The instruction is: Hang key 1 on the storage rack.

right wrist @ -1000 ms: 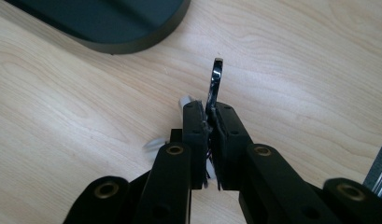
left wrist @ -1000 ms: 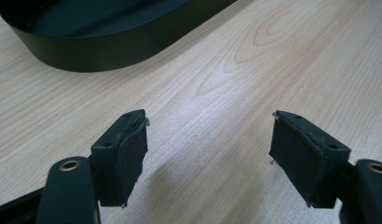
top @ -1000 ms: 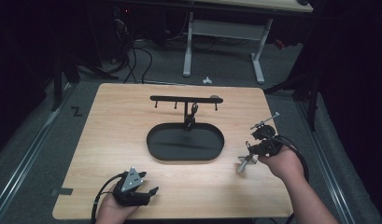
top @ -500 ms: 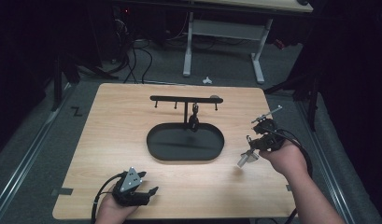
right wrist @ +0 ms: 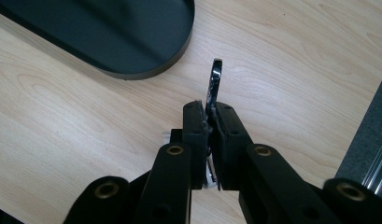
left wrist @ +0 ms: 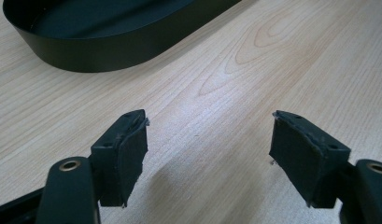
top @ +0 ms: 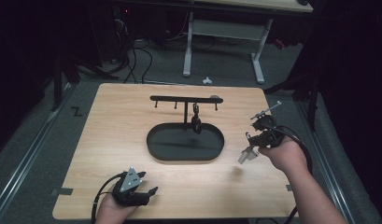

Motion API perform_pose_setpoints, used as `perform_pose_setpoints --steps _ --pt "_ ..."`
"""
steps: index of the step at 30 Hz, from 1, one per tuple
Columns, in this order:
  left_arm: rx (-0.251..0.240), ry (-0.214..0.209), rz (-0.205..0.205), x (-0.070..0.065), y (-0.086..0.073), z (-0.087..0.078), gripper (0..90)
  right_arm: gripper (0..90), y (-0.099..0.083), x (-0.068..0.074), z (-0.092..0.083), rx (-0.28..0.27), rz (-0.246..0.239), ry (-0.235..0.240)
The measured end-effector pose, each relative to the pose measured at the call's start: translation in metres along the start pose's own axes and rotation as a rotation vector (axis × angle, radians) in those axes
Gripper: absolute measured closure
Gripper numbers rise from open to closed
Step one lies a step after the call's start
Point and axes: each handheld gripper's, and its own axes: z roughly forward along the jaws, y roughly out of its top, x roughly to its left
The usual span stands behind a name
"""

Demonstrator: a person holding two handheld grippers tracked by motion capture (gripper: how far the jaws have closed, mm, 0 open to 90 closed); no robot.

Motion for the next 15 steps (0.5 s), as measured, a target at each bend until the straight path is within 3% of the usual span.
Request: perform_pose_setpoints --steps 15 --pt "-0.028 0.018 -0.017 0.003 0.0 -0.004 27.0 84.8 0.022 0.014 -0.005 -0.021 -0.039 0.014"
